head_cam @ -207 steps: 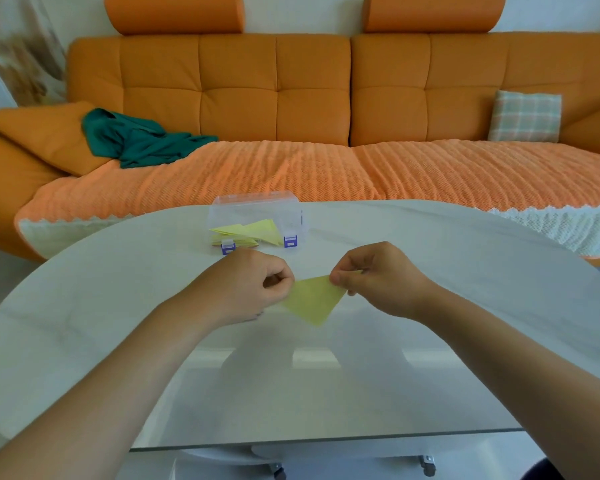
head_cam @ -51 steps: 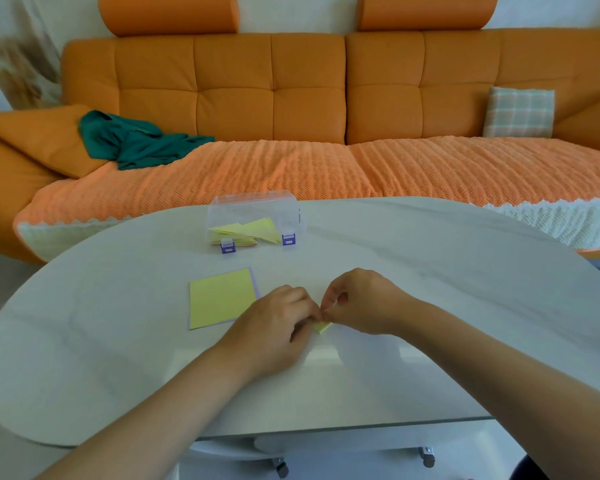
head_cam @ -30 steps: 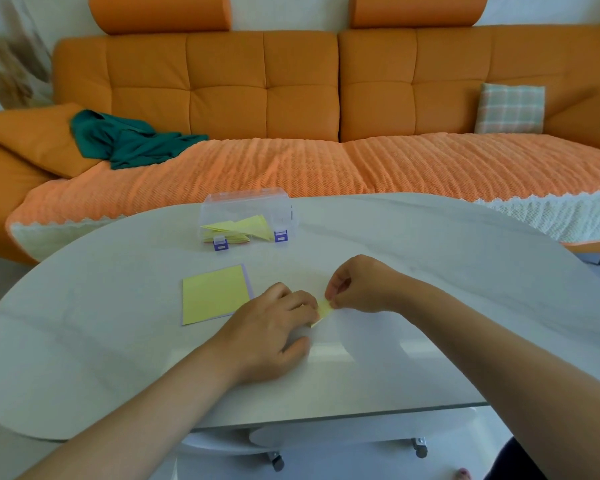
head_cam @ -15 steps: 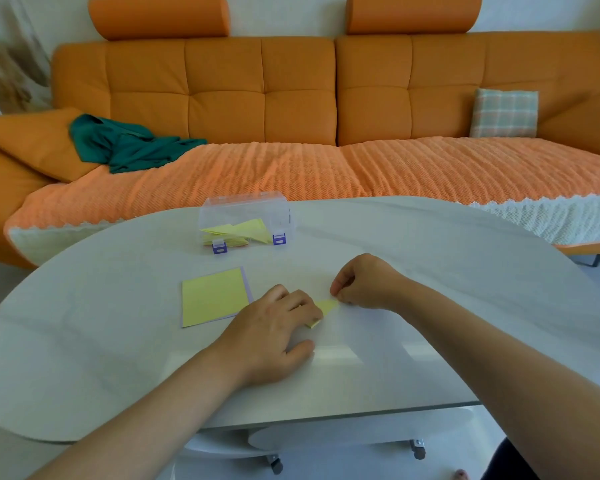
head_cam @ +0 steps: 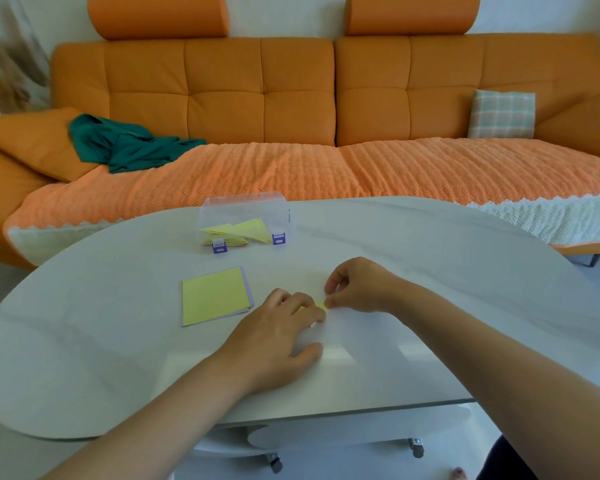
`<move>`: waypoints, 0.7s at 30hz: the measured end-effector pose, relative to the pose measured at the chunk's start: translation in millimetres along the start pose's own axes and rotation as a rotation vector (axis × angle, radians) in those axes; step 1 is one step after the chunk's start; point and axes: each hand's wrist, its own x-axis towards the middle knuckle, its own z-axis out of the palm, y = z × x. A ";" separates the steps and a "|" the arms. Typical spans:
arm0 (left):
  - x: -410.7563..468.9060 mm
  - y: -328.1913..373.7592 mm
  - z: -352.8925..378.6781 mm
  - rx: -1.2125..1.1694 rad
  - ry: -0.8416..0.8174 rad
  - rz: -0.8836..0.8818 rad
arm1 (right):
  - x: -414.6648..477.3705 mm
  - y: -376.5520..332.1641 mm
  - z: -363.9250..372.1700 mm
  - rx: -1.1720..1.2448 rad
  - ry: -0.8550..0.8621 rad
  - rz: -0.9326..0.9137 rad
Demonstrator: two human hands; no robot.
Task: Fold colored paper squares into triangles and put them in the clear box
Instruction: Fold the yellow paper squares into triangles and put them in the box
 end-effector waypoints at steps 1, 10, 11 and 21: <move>-2.7 -1.6 0.0 -0.041 0.002 0.002 | 0.0 -0.2 -0.4 -0.001 -0.001 -0.001; -0.7 4.1 -0.8 -0.081 0.016 -0.076 | -0.2 -2.7 -0.6 -0.021 -0.026 -0.024; 0.9 6.1 -0.3 -0.046 0.016 -0.076 | -0.2 -2.6 -0.5 -0.019 -0.025 -0.025; -14.3 -5.1 -3.5 -0.158 -0.024 -0.033 | 0.0 -1.0 -1.1 0.003 -0.027 -0.007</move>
